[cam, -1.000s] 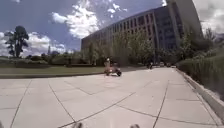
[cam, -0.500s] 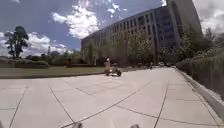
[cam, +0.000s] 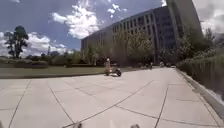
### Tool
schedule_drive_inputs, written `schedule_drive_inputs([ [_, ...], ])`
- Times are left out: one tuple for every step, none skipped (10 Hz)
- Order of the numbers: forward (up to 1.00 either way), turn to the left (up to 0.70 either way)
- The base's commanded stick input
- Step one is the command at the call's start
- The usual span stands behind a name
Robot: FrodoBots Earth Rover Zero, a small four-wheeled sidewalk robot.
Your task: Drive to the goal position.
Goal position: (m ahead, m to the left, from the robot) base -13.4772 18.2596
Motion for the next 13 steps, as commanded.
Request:
schedule_drive_inputs([
  [0.09,0.00],
  [0.09,0.00],
  [0.09,0.00],
  [0.09,0.00],
  [0.09,0.00],
  [0.09,0.00],
  [0.09,0.00],
  [0.09,0.00],
  [0.09,0.00],
  [0.09,0.00],
  [0.09,0.00],
  [0.09,0.00],
  [0.09,0.00],
])
